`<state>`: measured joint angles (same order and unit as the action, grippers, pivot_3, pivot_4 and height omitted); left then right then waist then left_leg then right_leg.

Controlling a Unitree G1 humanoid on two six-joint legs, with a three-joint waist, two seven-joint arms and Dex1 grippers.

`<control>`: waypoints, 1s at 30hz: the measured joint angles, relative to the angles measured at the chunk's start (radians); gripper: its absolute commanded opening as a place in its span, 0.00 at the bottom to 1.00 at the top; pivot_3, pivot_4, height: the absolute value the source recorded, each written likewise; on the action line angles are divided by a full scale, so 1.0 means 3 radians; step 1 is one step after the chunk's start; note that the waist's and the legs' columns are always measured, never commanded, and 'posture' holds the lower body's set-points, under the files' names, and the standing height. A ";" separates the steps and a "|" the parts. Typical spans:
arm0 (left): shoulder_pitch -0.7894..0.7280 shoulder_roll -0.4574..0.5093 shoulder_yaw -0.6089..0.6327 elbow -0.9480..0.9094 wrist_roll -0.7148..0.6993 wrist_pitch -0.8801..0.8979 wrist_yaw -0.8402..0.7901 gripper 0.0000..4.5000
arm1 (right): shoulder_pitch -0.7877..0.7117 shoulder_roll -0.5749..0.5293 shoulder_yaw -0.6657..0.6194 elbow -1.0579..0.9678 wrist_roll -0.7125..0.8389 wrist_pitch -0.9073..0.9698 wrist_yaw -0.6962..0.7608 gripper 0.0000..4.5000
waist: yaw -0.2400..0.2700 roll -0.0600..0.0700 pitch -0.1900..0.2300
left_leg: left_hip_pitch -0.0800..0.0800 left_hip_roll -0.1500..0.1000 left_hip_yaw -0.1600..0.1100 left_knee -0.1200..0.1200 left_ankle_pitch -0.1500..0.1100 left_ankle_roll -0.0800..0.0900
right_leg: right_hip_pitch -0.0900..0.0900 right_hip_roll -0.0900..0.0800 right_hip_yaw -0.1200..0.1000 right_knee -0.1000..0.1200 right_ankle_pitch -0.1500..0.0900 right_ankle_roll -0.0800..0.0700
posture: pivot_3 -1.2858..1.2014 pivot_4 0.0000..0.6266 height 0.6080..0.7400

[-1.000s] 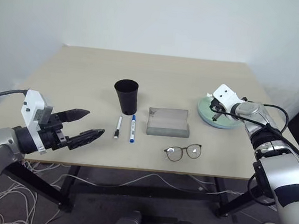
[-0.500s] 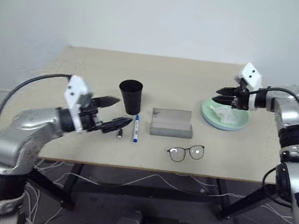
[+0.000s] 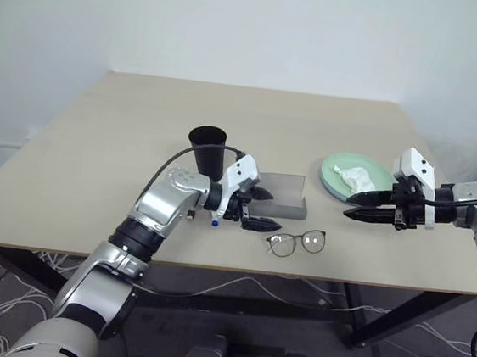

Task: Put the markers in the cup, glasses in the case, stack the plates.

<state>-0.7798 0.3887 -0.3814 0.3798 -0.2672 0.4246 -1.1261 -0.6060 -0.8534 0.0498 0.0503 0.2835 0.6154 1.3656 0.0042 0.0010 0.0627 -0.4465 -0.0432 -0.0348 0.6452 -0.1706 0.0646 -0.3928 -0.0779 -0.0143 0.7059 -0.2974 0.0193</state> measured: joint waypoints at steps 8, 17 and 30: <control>-0.0164 -0.0407 -0.0146 0.0525 0.0319 -0.0317 -0.0264 1.00 | 0.0112 -0.0023 -0.0011 -0.0192 0.0106 0.0118 -0.0204 0.36 | -0.0001 0.0000 0.0000 | -0.0010 -0.0008 0.0000 -0.0001 -0.0004 0.0017 | 0.0006 -0.0010 -0.0005 -0.0035 0.0012 0.0020 | 0.52 0.00 0.67; -0.0246 -0.0720 -0.0149 0.1021 0.0579 -0.0544 -0.0319 1.00 | 0.0237 -0.0066 -0.0010 -0.0291 0.0180 0.0167 -0.0305 0.36 | 0.0011 0.0000 0.0000 | -0.0020 -0.0024 -0.0001 0.0001 -0.0004 0.0034 | 0.0006 -0.0023 -0.0007 -0.0042 0.0016 0.0027 | 0.52 0.00 0.67; -0.0247 -0.0944 -0.0126 0.1275 0.0754 -0.0707 -0.0289 0.64 | 0.0345 -0.0133 -0.0019 -0.0410 0.0264 0.0251 -0.0433 0.37 | 0.0009 0.0000 0.0000 | -0.0020 -0.0033 -0.0006 0.0012 -0.0005 0.0045 | 0.0009 -0.0028 -0.0004 -0.0042 0.0022 0.0039 | 0.52 0.00 0.67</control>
<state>-0.8539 0.1054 -0.4192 0.7623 -0.0409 0.2124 -1.2126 -0.5026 -0.8932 0.0441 -0.0726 0.3627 0.6907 1.2357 0.0069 0.0009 0.0628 -0.4527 -0.0532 -0.0367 0.6488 -0.1721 0.0781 -0.3902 -0.0863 -0.0156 0.6934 -0.2907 0.0309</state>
